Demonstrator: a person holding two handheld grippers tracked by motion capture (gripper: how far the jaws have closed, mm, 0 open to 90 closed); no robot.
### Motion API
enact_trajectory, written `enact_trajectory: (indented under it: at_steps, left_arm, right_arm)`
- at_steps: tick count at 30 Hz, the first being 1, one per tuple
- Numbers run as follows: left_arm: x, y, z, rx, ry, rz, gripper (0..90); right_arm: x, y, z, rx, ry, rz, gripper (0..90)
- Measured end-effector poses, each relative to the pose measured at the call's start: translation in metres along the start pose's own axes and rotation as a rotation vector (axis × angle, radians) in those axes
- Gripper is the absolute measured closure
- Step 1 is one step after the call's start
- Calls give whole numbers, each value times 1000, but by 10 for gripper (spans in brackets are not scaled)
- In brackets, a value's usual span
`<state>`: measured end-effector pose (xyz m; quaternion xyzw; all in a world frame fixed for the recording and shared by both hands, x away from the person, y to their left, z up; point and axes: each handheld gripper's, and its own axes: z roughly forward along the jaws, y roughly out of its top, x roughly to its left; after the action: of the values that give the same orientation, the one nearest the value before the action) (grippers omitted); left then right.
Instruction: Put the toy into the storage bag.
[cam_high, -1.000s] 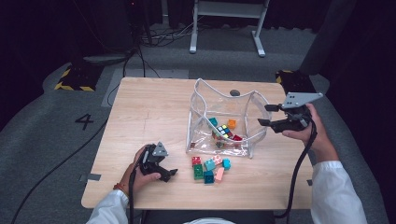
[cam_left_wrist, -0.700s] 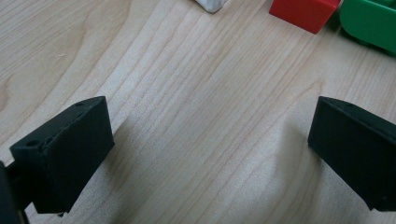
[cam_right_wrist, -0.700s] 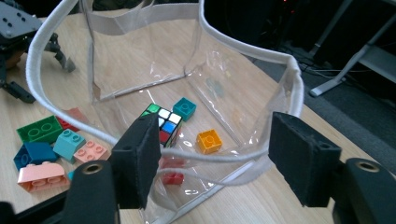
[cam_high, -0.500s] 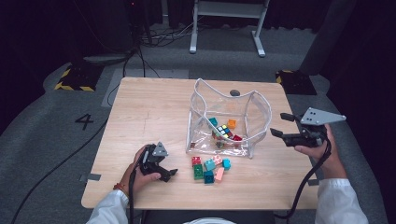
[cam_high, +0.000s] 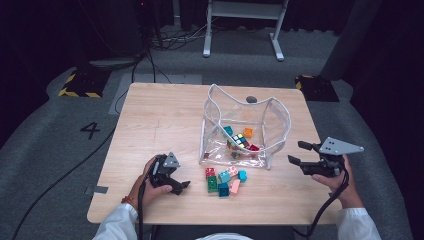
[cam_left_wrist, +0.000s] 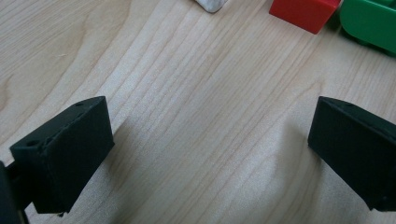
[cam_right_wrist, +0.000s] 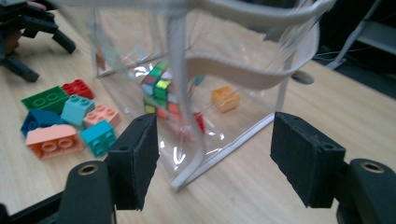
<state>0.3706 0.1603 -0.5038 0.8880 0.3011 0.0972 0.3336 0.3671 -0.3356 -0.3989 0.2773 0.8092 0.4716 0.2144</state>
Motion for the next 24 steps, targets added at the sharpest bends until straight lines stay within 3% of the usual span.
enact_trajectory:
  at_steps: [3, 10, 11, 24]
  left_arm:
    - [0, 0, 0, 0, 1, 1, 1]
    - [0, 0, 0, 0, 2, 1, 1]
    - [0, 0, 0, 2, -3, 2, 2]
    - [0, 0, 0, 2, -2, 2, 2]
  right_arm:
    - [6, -11, 6, 11, 1, -5, 337]
    - [21, -37, 25, 63, 58, 4, 358]
    - [27, -42, 31, 80, 89, -2, 364]
    - [67, -53, 78, 150, 244, -80, 386]
